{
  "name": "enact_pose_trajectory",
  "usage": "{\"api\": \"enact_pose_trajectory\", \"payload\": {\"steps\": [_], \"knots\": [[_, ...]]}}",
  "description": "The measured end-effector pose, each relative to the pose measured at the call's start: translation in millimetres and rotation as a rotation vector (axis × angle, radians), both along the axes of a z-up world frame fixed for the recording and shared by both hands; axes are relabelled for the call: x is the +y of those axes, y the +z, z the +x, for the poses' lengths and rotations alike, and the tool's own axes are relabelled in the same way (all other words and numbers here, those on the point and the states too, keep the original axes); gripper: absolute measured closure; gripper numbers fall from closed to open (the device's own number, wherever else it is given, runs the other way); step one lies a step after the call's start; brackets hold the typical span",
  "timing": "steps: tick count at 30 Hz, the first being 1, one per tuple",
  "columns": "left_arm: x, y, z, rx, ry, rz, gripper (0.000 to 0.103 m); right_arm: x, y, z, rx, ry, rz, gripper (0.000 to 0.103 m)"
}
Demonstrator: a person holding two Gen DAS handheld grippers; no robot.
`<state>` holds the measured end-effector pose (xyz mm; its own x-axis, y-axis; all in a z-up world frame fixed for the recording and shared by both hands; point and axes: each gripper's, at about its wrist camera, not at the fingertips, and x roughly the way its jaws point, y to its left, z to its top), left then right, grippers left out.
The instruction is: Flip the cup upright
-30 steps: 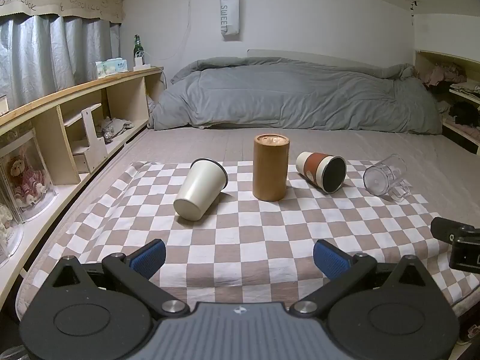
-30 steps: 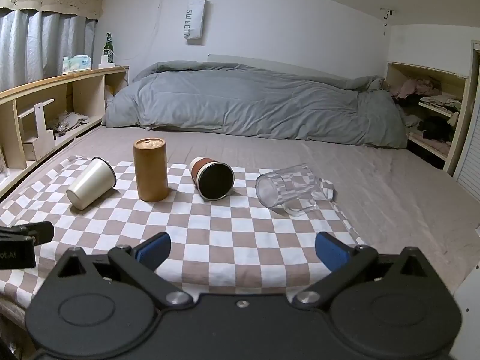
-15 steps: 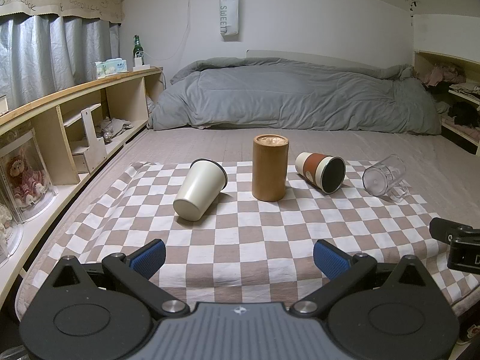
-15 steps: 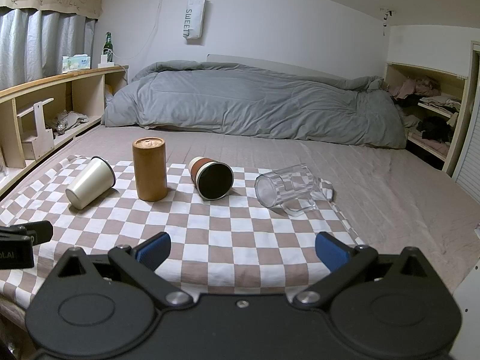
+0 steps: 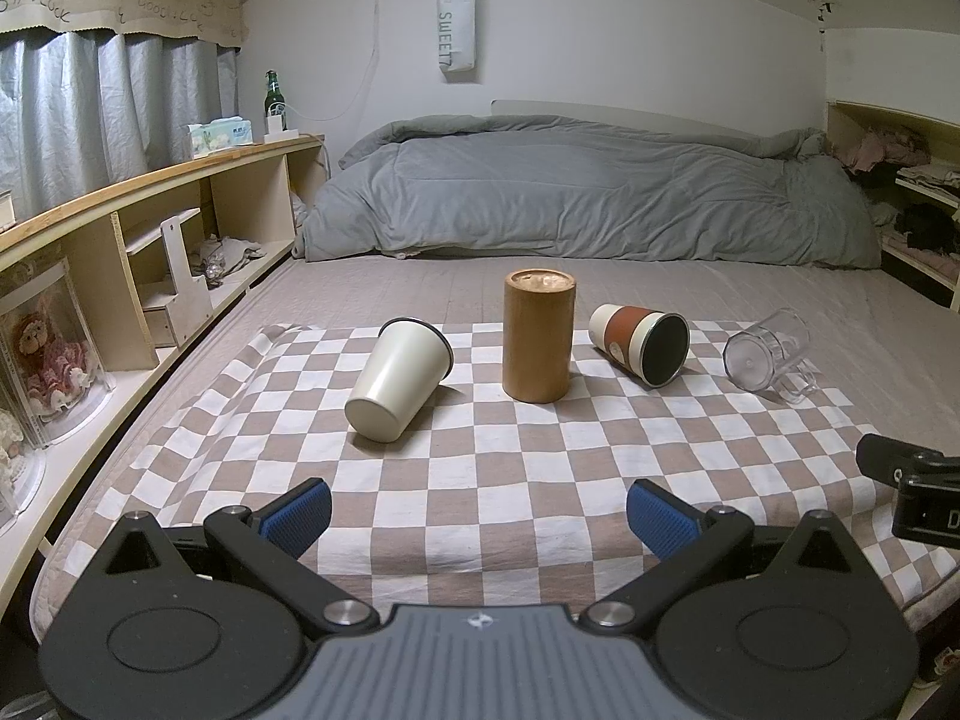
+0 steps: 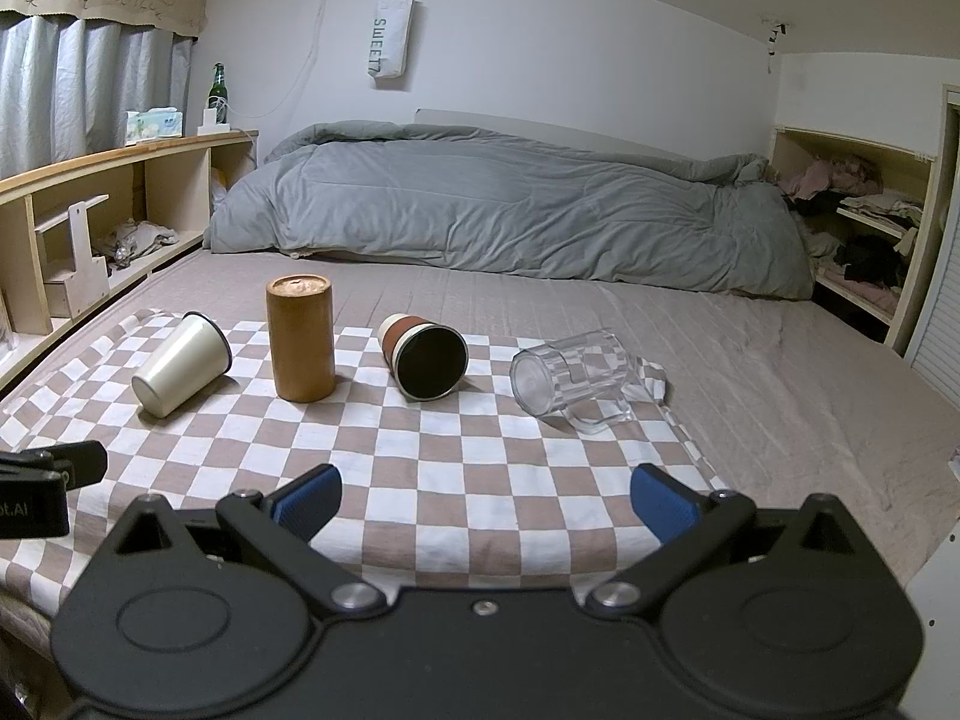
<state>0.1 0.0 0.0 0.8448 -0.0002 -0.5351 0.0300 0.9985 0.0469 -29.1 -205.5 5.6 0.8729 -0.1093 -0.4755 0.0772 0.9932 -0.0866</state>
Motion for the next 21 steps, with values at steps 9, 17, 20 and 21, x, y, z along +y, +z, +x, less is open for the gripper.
{"api": "enact_pose_trajectory", "payload": {"steps": [9,17,20,21], "knots": [[0.1,0.0,0.0,-0.001,0.0,-0.001,0.0,1.5,-0.1,0.2,-0.001,0.001,-0.002,0.0],[0.0,0.0,0.0,0.0,0.0,0.0,0.0,-1.1,-0.2,0.0,-0.001,0.001,-0.003,0.0],[0.0,0.0,0.0,-0.001,0.0,-0.001,0.0,-3.5,-0.2,0.1,0.0,0.0,-0.002,0.0],[-0.1,0.0,0.0,0.0,-0.001,-0.001,0.0,-1.5,-0.1,-0.2,0.0,0.0,-0.003,0.0]]}}
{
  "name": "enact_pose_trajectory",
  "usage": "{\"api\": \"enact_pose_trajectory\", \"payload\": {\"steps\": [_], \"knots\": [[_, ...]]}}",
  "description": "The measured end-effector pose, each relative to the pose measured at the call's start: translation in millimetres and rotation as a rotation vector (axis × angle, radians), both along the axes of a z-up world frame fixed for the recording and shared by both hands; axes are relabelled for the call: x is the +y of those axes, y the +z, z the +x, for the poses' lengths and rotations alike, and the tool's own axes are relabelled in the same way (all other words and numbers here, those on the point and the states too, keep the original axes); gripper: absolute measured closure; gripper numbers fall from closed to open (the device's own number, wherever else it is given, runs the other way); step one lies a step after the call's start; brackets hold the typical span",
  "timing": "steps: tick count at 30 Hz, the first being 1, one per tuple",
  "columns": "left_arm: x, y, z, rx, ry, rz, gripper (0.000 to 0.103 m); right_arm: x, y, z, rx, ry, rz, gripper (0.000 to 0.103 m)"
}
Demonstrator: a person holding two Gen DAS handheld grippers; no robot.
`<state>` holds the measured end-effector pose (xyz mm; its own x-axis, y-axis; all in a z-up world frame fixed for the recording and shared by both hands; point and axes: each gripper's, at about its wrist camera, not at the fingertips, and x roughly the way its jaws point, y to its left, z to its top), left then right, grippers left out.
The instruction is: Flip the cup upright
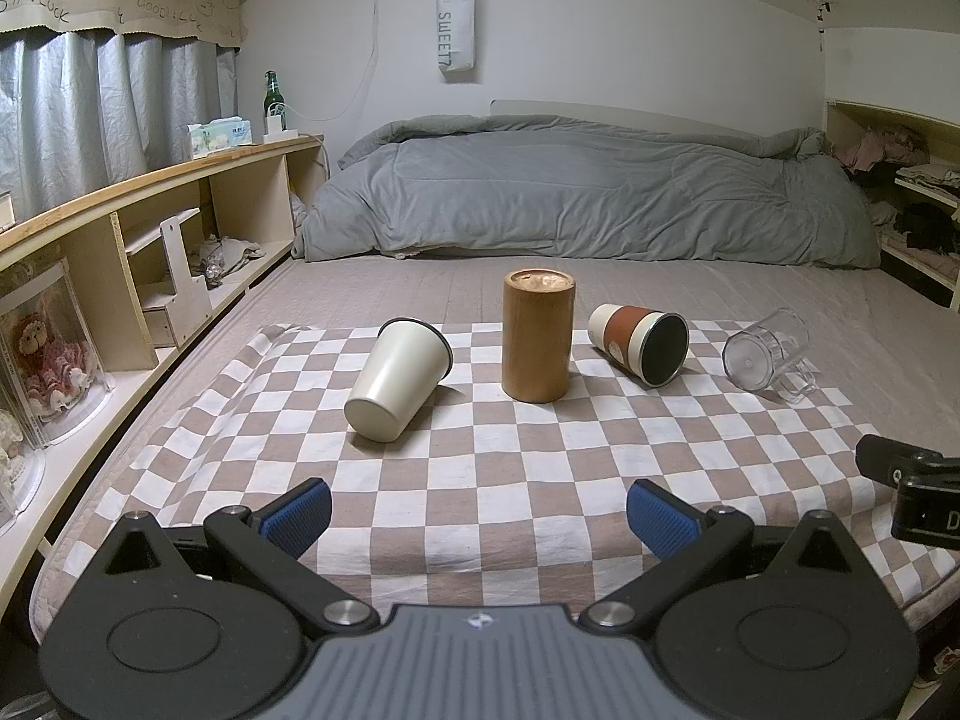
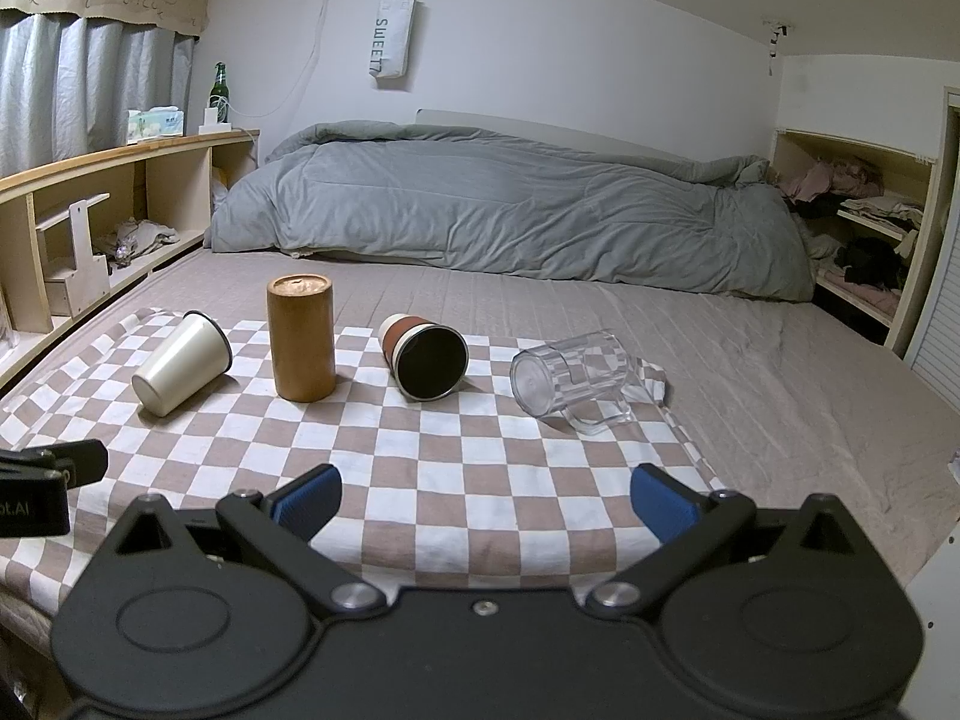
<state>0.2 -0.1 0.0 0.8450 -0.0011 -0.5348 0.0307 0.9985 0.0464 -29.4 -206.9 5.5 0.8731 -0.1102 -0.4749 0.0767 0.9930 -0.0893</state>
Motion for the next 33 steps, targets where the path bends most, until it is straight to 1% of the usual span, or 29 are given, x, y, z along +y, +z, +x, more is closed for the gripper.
{"api": "enact_pose_trajectory", "payload": {"steps": [28,33], "knots": [[0.1,0.1,-0.1,-0.001,0.001,-0.001,0.0,0.3,1.0,-1.4,0.0,0.0,-0.003,0.0],[0.4,1.6,1.2,-0.016,0.011,-0.009,0.0,1.0,1.6,-2.6,-0.001,-0.001,-0.002,0.0]]}}
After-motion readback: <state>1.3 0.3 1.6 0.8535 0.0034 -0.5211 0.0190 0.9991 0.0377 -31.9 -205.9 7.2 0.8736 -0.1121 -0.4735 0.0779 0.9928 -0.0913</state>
